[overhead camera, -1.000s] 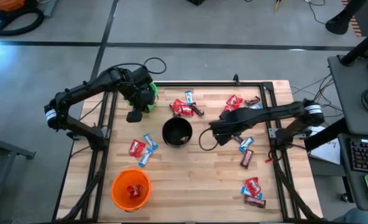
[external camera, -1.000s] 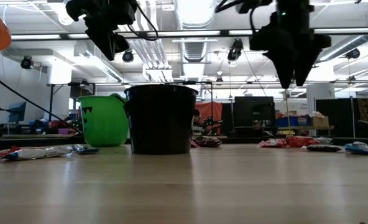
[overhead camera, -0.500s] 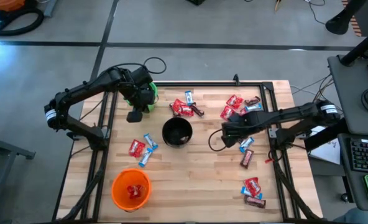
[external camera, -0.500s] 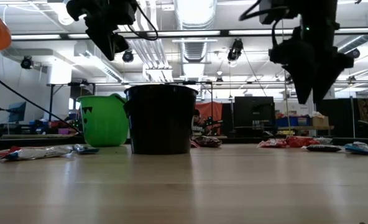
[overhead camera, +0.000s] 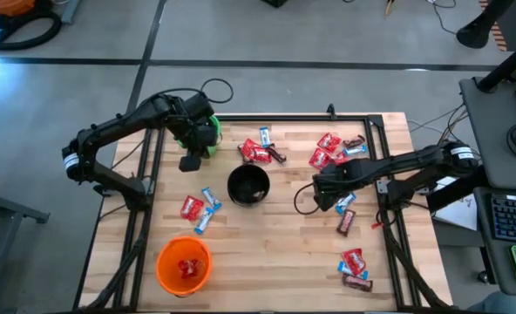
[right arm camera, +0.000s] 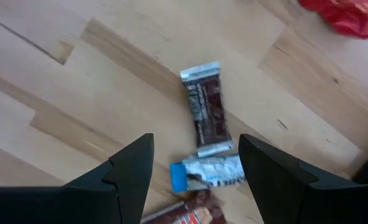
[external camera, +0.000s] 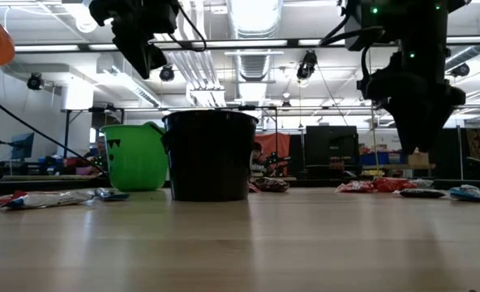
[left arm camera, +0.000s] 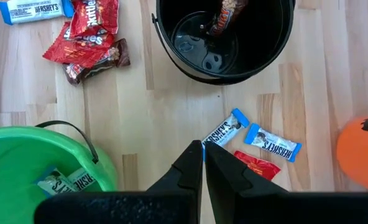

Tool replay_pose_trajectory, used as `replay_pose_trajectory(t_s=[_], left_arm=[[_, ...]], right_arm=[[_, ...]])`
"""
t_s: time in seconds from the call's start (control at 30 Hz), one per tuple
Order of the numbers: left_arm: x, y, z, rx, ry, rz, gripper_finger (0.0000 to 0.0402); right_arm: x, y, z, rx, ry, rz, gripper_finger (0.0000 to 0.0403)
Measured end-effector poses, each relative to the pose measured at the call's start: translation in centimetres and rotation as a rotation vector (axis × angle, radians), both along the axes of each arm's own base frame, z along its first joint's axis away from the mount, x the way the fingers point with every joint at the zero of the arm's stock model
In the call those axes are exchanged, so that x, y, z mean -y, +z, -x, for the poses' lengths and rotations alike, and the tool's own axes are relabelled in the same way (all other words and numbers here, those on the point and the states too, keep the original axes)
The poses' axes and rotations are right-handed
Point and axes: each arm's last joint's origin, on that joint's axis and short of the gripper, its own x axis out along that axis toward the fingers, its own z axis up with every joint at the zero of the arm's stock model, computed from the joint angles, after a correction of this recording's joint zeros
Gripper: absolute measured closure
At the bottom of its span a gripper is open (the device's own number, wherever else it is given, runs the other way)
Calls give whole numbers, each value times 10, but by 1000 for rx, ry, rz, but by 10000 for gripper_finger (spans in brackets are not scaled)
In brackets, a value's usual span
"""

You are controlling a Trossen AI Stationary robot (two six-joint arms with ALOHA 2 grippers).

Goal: Sort candy
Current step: Put the brown and silver chocolate into the black bucket

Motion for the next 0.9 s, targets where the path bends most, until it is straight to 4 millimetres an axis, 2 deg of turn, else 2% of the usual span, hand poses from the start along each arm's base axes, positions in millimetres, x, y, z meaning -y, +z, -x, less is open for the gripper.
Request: replay_pose_trajectory(t_s=[0.17, 0.4, 0.9], left_arm=[[-1, 1, -2, 15, 17, -2, 401], [-2, 1, -3, 30, 43, 0, 401], [-2, 2, -4, 36, 111, 22, 401]], right_arm=[[2, -11, 0, 28, 33, -46, 174], [6, -23, 8, -22, 53, -63, 174], [30, -35, 14, -11, 112, -105, 174]])
